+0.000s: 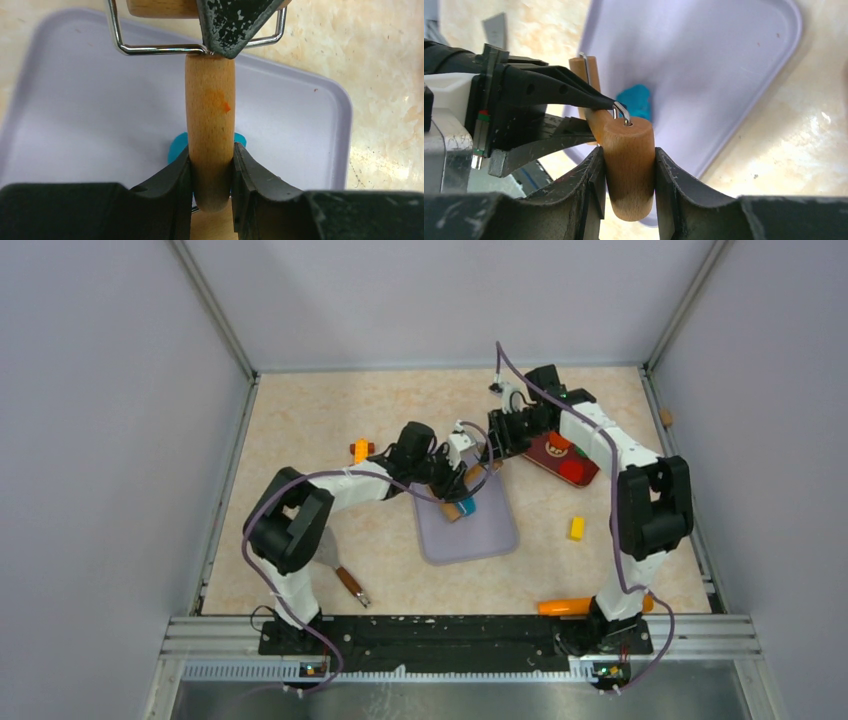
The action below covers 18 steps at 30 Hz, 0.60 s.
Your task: Roll out the dumpling wrappers from the dough
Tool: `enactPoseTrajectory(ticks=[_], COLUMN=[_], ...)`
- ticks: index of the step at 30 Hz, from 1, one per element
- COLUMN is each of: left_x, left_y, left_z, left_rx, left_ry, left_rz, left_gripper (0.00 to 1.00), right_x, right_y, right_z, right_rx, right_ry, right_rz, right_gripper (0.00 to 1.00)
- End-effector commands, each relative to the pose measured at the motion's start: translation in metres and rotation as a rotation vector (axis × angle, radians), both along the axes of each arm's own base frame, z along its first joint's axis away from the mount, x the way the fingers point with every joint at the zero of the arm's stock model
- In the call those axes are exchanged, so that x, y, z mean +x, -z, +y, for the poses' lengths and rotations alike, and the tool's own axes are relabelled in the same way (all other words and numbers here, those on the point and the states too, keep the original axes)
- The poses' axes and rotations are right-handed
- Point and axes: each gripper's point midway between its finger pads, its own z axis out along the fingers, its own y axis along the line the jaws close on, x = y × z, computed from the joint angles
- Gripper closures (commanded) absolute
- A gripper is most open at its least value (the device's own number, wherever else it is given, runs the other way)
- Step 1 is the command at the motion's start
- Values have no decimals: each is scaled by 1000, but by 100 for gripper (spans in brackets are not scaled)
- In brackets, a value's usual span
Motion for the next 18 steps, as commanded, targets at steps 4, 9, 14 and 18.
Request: enactPoseTrajectory(ticks=[4, 9, 14, 18], left_x=[15, 20, 30, 34], left_y=[-102, -95, -74, -54], left_z=[-20, -36, -42, -45], left_rx=[-206, -221, -206, -189], left_ry=[37, 46, 19, 25], left_rz=[-195, -160, -141, -133], left_gripper=[100, 100, 100, 100], right_x=[-11, -6, -5, -2], right_y=[-75, -62, -49, -32], right_z=[20, 5, -4, -13], right_rx=[122, 29, -24, -88], right_ry=[8, 70, 105, 124], right_rz=[-3, -26, -28, -30], right_gripper=[100, 100, 100, 100])
